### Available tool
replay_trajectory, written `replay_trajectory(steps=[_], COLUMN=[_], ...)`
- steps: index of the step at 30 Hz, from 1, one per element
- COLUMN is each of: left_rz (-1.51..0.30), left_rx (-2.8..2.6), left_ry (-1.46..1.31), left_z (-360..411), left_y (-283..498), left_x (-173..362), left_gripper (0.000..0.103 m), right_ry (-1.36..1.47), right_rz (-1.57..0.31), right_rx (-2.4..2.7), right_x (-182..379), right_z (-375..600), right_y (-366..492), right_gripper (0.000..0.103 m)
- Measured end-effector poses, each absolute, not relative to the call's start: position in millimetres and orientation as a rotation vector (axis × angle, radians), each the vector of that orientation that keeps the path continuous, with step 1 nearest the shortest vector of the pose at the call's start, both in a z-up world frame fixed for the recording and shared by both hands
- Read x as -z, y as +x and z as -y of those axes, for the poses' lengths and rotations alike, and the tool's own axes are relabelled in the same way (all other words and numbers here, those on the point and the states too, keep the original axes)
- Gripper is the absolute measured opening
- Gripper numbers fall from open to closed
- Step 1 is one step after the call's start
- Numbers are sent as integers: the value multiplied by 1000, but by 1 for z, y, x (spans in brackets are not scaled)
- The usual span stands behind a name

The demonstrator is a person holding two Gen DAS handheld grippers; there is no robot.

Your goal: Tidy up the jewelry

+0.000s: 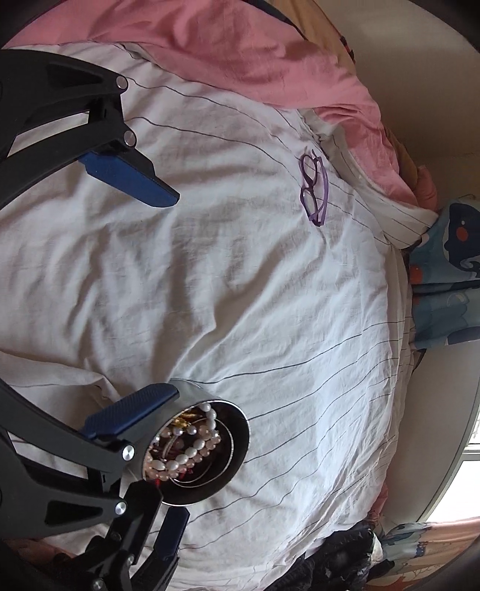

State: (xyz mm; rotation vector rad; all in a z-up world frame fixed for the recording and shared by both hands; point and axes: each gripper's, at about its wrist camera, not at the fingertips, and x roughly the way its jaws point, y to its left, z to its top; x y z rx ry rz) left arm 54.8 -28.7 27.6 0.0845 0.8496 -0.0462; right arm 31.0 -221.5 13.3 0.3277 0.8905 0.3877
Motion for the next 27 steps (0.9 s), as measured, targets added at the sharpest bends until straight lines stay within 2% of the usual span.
replay_trajectory(steps=[7,11,12,15,18,27], left_rz=[-824,-809,-811,-873,-950,-967], left_rx=[48,57,62,90,89,96], left_ry=[134,147,141,120,78,38], left_z=[32,33,32,31,23,15], left_y=[23,5,2,3,9,12], left_x=[-27,-27,-26,-11,6,12], left_gripper=[94,96,96,96,96,96], right_ry=[120,127,143,119,103,70], right_rz=[-901,-948,-932,-900,-943,-958], right_rx=[-158,-43,-27,34,50,83], right_x=[-9,9,6,8,17,22], right_z=[221,236,239,243,242,240], right_y=[-44,-66,-69,-74,-69,-65], right_gripper=[84,84,85,96,96,96])
